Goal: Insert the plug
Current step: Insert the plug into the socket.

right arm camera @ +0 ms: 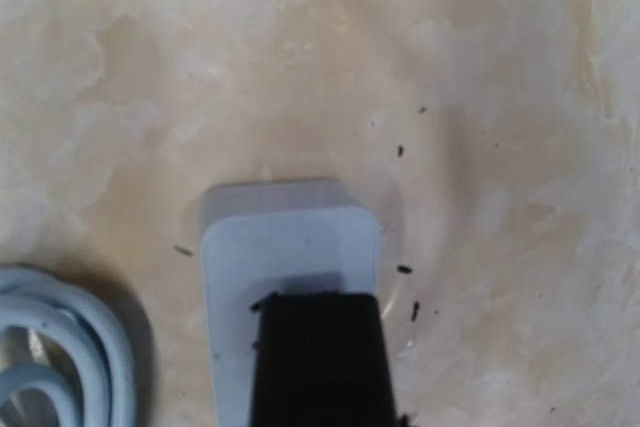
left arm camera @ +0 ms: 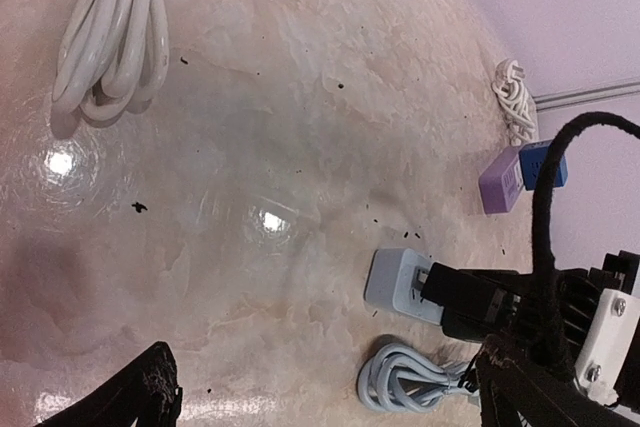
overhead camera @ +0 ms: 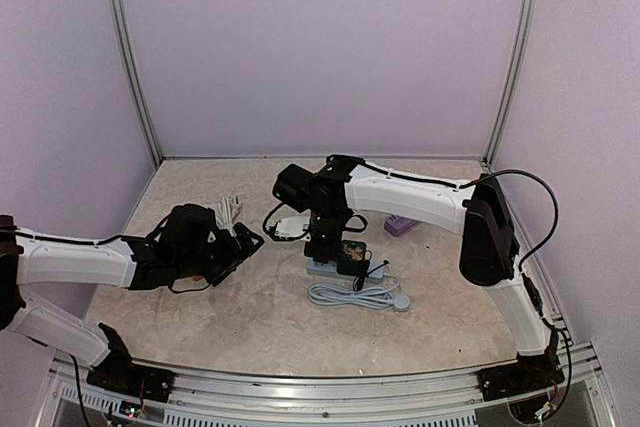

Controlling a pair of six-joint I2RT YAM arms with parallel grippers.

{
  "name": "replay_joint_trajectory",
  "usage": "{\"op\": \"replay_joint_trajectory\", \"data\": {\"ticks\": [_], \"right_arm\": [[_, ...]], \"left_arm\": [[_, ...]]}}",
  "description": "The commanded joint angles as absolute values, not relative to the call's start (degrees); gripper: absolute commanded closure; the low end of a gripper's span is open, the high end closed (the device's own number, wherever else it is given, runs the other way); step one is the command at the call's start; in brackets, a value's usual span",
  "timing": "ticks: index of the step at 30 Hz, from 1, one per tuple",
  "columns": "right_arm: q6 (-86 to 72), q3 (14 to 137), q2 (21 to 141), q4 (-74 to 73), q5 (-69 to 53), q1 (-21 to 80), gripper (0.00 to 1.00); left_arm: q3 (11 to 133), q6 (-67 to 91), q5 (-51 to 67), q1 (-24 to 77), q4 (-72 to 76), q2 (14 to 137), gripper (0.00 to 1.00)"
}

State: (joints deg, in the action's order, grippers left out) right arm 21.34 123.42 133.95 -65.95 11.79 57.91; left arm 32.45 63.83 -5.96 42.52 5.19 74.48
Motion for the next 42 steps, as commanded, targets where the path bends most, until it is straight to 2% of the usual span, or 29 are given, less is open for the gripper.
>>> {"op": "replay_joint_trajectory", "data": {"ticks": [1, 10, 18, 26, 35, 42], "right_arm": [[23.0, 122.7, 141.1, -69.8, 5.7, 57.6, 1.0], [27.0, 121.3, 145.6, -70.9, 1.1, 56.9, 1.0], [27.2, 125.0, 151.5, -71.2, -3.0, 56.9, 1.0], [27.4, 123.6, 151.6, -72.0, -5.6, 55.3, 1.0], [27.7, 125.5, 156.2, -72.2, -13.9, 52.4, 1.0], [26.9, 116.9, 146.6, -71.1, -15.1, 57.1, 1.0]], "left_arm": [[30.4, 63.2, -9.8, 44.5, 2.3, 70.2, 0.01], [29.0, 62.7, -13.5, 49.0, -6.4, 60.9, 0.01], [28.3, 61.6, -17.1, 52.5, -14.4, 51.7, 0.01], [27.2, 62.2, -19.8, 53.3, -15.7, 50.2, 0.01], [26.5, 62.2, -21.3, 55.2, -17.5, 50.2, 0.01], [27.0, 60.6, -21.9, 55.3, -18.8, 49.4, 0.01]]}}
